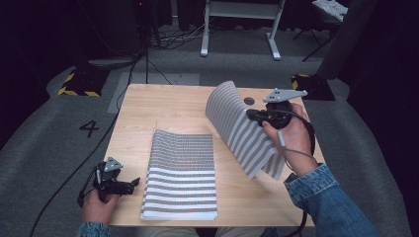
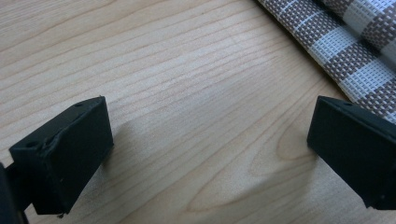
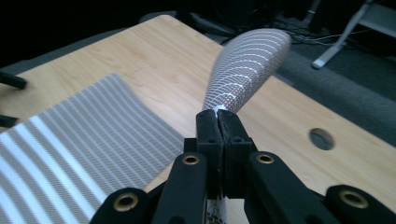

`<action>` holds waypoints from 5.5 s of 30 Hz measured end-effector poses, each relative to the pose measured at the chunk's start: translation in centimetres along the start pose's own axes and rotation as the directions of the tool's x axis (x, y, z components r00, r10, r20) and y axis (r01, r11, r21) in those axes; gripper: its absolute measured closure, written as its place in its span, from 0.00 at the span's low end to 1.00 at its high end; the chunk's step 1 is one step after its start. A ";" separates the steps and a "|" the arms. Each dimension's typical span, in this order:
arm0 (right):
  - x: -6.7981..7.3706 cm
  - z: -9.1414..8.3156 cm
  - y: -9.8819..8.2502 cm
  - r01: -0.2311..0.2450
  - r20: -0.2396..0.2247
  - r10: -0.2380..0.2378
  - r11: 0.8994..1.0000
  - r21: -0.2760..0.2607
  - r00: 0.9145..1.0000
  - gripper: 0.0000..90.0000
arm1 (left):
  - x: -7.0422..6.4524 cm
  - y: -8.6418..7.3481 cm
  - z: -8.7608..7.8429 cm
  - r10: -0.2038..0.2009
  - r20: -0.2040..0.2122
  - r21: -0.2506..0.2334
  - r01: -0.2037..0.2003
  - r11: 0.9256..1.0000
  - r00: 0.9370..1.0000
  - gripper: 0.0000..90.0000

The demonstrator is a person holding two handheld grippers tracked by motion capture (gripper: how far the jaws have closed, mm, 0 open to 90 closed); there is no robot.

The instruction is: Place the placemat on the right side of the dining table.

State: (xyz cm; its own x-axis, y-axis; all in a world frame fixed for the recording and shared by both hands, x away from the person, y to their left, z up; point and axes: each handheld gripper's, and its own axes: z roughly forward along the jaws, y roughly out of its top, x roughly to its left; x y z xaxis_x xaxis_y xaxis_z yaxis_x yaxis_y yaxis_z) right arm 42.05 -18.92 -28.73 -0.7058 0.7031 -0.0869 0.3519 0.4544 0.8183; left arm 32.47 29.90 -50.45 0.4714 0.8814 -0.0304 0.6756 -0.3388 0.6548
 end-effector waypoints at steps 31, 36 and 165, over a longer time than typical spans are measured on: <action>-11.0 -3.1 -4.1 -0.046 0.385 0.025 0.998 0.045 0.923 0.99 | -0.2 0.0 0.0 -0.004 0.001 -0.002 0.004 1.000 1.000 0.00; -11.4 -3.1 -5.0 -0.055 0.389 0.033 0.997 0.046 0.921 0.99 | -0.3 -0.1 -0.1 -0.006 -0.003 -0.002 0.006 1.000 1.000 0.00; 1.1 -2.4 -13.7 -0.028 0.166 0.019 0.998 0.053 0.986 0.91 | -0.2 0.1 0.1 -0.004 0.001 -0.007 0.004 1.000 1.000 0.00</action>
State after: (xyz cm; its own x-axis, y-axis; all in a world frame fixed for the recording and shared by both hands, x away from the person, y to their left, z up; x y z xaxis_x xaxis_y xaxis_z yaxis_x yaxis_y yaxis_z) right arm 35.00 -25.68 -38.64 -0.5874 0.7924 -0.1645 0.4039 0.4631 0.7889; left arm 32.51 29.70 -50.49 0.4690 0.8825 -0.0342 0.6738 -0.3326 0.6598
